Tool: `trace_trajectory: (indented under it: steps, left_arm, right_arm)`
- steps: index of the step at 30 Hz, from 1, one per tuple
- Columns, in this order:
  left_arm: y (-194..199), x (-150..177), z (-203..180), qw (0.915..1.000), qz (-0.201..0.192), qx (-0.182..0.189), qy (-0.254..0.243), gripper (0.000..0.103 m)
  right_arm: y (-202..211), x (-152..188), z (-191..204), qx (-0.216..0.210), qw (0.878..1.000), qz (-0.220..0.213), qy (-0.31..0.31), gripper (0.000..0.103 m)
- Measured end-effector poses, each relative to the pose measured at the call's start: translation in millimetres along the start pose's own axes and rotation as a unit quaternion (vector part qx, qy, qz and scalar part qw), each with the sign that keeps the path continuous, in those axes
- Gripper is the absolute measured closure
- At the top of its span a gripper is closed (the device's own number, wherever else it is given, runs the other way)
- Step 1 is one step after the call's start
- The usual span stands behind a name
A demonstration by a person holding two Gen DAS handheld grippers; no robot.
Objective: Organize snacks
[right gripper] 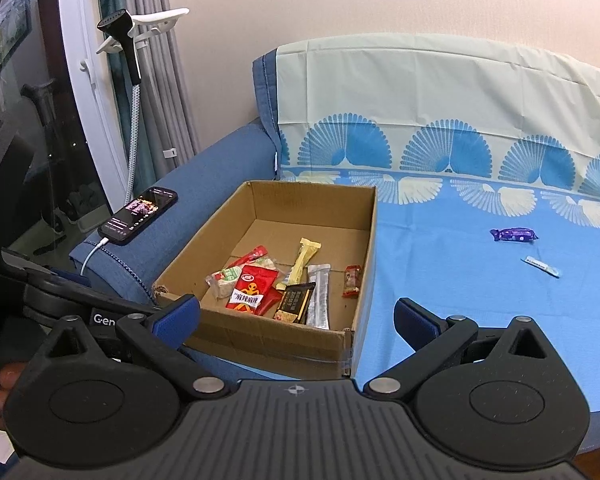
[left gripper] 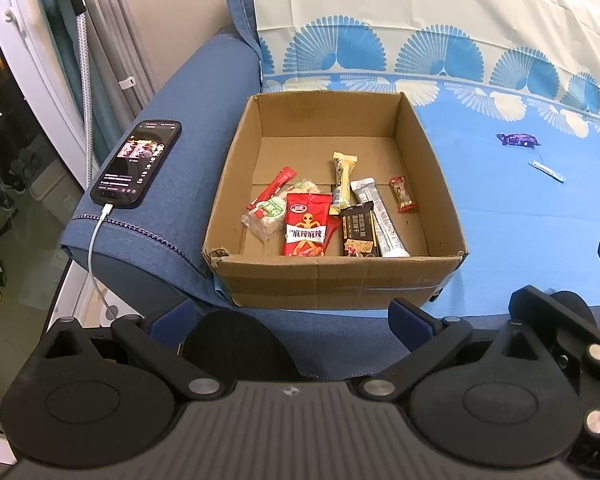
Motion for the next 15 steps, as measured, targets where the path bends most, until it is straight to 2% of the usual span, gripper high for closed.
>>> trace_trajectory:
  steps: [15]
  left_arm:
    - [-16, 0, -6, 0.9998, 0.02, -0.002, -0.009, 0.0]
  right_arm:
    - [-14, 5, -10, -0.003, 1.0, 0.019, -0.015, 0.001]
Point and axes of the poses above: each gripper's, at about its wrist camera, not at the fingertips, and y roughly against the way its jaws point, z to its left, x to its underside, the point moved 10 cm from there along -y, roughly the way its jaws point, and after that the axes turned 12 degrees about -x, right-handed, at the moved point
